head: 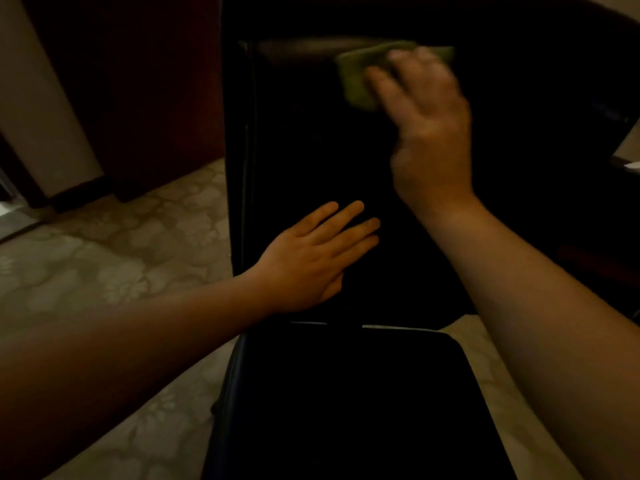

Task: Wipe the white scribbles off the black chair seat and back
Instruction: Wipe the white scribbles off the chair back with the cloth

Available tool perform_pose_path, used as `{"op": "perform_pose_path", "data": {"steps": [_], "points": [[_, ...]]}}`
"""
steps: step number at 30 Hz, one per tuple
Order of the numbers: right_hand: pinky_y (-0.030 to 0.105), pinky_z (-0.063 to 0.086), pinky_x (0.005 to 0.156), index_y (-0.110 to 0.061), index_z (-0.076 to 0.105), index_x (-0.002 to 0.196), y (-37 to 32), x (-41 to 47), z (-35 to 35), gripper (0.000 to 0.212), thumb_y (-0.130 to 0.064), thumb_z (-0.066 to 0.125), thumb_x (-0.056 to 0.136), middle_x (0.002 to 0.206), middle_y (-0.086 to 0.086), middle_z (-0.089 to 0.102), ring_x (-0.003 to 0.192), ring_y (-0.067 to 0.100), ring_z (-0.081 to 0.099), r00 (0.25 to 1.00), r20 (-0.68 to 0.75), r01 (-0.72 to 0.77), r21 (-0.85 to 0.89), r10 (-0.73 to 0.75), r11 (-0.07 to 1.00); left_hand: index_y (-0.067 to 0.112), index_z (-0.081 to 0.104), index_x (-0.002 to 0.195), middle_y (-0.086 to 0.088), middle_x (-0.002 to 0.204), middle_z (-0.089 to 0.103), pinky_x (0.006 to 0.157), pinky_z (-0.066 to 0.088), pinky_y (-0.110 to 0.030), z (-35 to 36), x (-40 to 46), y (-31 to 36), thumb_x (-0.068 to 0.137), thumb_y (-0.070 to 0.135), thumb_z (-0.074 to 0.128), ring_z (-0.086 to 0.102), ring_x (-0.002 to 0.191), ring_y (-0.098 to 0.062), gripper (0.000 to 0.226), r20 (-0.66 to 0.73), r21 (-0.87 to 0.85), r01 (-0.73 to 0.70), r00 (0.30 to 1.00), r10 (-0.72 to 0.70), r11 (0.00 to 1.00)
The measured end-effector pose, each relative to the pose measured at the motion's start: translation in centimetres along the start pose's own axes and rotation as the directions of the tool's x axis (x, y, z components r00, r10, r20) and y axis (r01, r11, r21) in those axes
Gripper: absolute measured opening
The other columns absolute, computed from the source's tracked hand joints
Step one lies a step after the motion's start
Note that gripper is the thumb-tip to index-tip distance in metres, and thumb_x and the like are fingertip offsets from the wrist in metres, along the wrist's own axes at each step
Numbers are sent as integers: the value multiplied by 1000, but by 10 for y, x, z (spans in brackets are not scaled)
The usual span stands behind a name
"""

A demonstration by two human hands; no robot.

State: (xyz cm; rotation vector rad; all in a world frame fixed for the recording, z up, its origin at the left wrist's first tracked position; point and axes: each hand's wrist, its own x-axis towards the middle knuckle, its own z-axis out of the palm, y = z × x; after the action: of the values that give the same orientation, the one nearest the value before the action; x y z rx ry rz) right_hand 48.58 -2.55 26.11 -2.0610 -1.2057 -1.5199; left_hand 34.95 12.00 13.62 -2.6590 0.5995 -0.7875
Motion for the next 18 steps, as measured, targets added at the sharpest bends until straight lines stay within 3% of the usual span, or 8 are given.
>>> {"op": "perform_pose_path", "data": {"steps": [2,5,7,10,15,18], "points": [[36,29,119,-14,59,141,21,-27,-13,39,-5,49,104,146,14,55,138,38,47,992,4,-128,-46,128,991,17,27,162,-5,170,17,127,11,-51,1,-11,5,100,40,41,6,158,-30,67,1,-53,42,999,-42,998],[40,28,120,-8,60,139,21,-76,-24,40,2,47,102,145,18,54,138,42,44,969,55,-241,-15,242,970,16,30,161,-4,170,18,127,12,-52,5,-24,16,99,40,44,5,158,-29,67,17,-151,122,993,-121,981],[42,30,119,-5,60,137,7,-115,-28,41,6,46,101,143,21,56,136,44,45,963,113,-250,27,246,968,14,36,158,-5,169,22,126,13,-53,9,-35,32,97,38,49,7,158,-30,66,10,-240,189,981,-192,952],[42,30,119,-2,62,135,-19,-174,-34,42,-4,31,105,142,21,56,134,45,46,942,261,-243,91,213,966,11,49,151,-8,165,33,127,14,-52,23,-60,67,95,36,57,12,157,-32,62,27,-411,244,966,-256,878],[50,37,115,-1,63,134,-58,-250,-44,43,-14,30,110,139,18,59,133,40,49,864,471,-305,208,178,930,19,47,151,-1,162,38,127,8,-42,52,-110,121,95,50,50,15,157,-24,64,293,-523,350,930,-222,777],[37,36,115,-1,64,131,-68,-290,-41,35,1,52,99,133,17,62,124,36,54,793,565,-395,192,228,898,23,41,155,1,164,34,127,8,-40,65,-129,144,95,58,39,14,157,-20,70,479,-524,466,853,-205,713]]}}
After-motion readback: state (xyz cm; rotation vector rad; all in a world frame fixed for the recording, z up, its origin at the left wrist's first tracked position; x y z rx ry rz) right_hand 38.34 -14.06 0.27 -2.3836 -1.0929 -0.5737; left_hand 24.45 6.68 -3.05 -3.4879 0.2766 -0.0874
